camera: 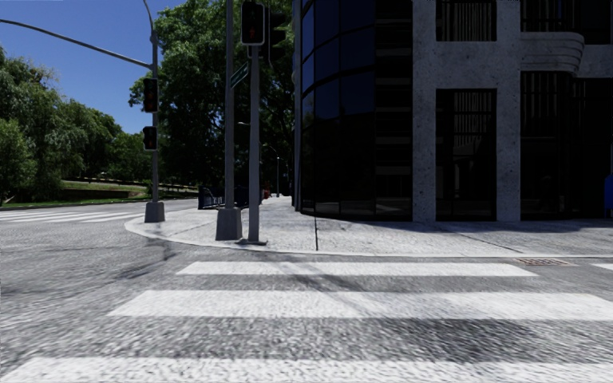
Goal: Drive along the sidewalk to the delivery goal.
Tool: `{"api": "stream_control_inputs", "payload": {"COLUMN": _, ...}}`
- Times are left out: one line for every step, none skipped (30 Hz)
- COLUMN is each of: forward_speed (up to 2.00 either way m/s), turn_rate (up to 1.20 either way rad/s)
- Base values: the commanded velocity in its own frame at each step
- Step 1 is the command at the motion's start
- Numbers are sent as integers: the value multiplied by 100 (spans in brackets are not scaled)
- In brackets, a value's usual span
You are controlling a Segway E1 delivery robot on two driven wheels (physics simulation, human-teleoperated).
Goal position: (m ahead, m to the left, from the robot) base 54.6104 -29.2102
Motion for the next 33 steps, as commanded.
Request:
{"api": "stream_control_inputs", "payload": {"forward_speed": 200, "turn_rate": 0}}
{"api": "stream_control_inputs", "payload": {"forward_speed": 200, "turn_rate": 0}}
{"api": "stream_control_inputs", "payload": {"forward_speed": 200, "turn_rate": 0}}
{"api": "stream_control_inputs", "payload": {"forward_speed": 200, "turn_rate": 0}}
{"api": "stream_control_inputs", "payload": {"forward_speed": 200, "turn_rate": 0}}
{"api": "stream_control_inputs", "payload": {"forward_speed": 200, "turn_rate": 0}}
{"api": "stream_control_inputs", "payload": {"forward_speed": 200, "turn_rate": 0}}
{"api": "stream_control_inputs", "payload": {"forward_speed": 200, "turn_rate": 0}}
{"api": "stream_control_inputs", "payload": {"forward_speed": 200, "turn_rate": 0}}
{"api": "stream_control_inputs", "payload": {"forward_speed": 200, "turn_rate": 0}}
{"api": "stream_control_inputs", "payload": {"forward_speed": 200, "turn_rate": 0}}
{"api": "stream_control_inputs", "payload": {"forward_speed": 200, "turn_rate": 0}}
{"api": "stream_control_inputs", "payload": {"forward_speed": 200, "turn_rate": 0}}
{"api": "stream_control_inputs", "payload": {"forward_speed": 200, "turn_rate": 0}}
{"api": "stream_control_inputs", "payload": {"forward_speed": 200, "turn_rate": 0}}
{"api": "stream_control_inputs", "payload": {"forward_speed": 200, "turn_rate": 0}}
{"api": "stream_control_inputs", "payload": {"forward_speed": 200, "turn_rate": 0}}
{"api": "stream_control_inputs", "payload": {"forward_speed": 200, "turn_rate": 0}}
{"api": "stream_control_inputs", "payload": {"forward_speed": 200, "turn_rate": 0}}
{"api": "stream_control_inputs", "payload": {"forward_speed": 200, "turn_rate": 0}}
{"api": "stream_control_inputs", "payload": {"forward_speed": 200, "turn_rate": 0}}
{"api": "stream_control_inputs", "payload": {"forward_speed": 200, "turn_rate": 0}}
{"api": "stream_control_inputs", "payload": {"forward_speed": 200, "turn_rate": 0}}
{"api": "stream_control_inputs", "payload": {"forward_speed": 200, "turn_rate": 0}}
{"api": "stream_control_inputs", "payload": {"forward_speed": 200, "turn_rate": 0}}
{"api": "stream_control_inputs", "payload": {"forward_speed": 200, "turn_rate": 0}}
{"api": "stream_control_inputs", "payload": {"forward_speed": 200, "turn_rate": 0}}
{"api": "stream_control_inputs", "payload": {"forward_speed": 200, "turn_rate": 0}}
{"api": "stream_control_inputs", "payload": {"forward_speed": 200, "turn_rate": 0}}
{"api": "stream_control_inputs", "payload": {"forward_speed": 200, "turn_rate": 0}}
{"api": "stream_control_inputs", "payload": {"forward_speed": 200, "turn_rate": 0}}
{"api": "stream_control_inputs", "payload": {"forward_speed": 200, "turn_rate": 0}}
{"api": "stream_control_inputs", "payload": {"forward_speed": 200, "turn_rate": 0}}
